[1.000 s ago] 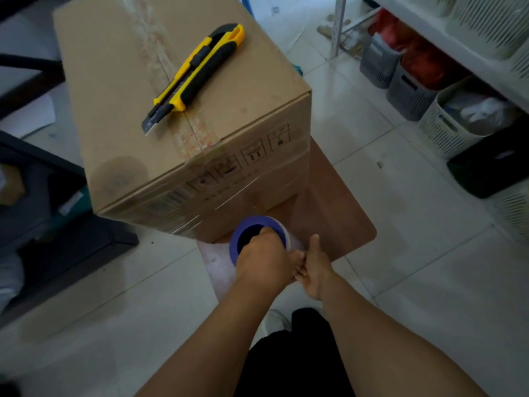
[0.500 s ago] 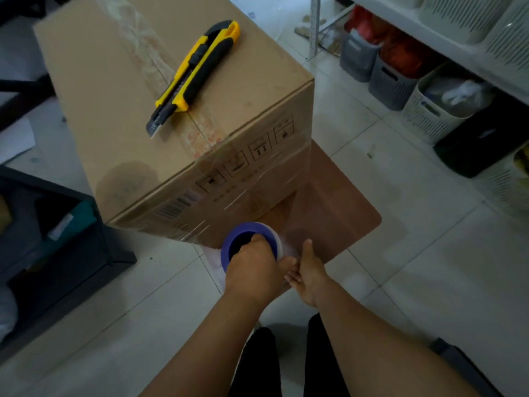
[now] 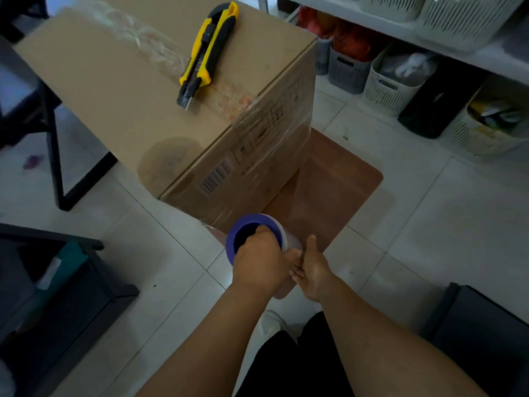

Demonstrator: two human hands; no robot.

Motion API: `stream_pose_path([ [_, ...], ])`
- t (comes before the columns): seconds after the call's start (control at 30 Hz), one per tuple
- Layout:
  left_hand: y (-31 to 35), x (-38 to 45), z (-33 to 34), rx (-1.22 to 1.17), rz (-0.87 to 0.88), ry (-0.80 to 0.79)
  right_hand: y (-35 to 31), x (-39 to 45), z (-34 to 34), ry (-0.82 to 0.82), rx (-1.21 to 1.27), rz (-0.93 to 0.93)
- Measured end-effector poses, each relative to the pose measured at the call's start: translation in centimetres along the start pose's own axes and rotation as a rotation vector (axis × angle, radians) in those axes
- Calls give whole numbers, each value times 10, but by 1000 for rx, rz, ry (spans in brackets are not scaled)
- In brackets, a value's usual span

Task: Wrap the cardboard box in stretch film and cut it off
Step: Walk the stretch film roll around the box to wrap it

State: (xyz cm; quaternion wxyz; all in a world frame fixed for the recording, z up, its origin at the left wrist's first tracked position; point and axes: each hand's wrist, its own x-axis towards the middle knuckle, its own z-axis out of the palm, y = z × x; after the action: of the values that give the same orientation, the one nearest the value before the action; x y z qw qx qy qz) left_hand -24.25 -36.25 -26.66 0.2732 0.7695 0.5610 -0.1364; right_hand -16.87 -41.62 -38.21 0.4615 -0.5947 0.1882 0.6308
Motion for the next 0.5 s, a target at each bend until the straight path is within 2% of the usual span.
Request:
stream_pose_path([
  [0.33,-25,-21,-4,33,-134,-10,38,6,12,-14,-38,117],
  [0.5,-40,-25,-8,12,-130,0,58,18,20,-51,-23,128],
])
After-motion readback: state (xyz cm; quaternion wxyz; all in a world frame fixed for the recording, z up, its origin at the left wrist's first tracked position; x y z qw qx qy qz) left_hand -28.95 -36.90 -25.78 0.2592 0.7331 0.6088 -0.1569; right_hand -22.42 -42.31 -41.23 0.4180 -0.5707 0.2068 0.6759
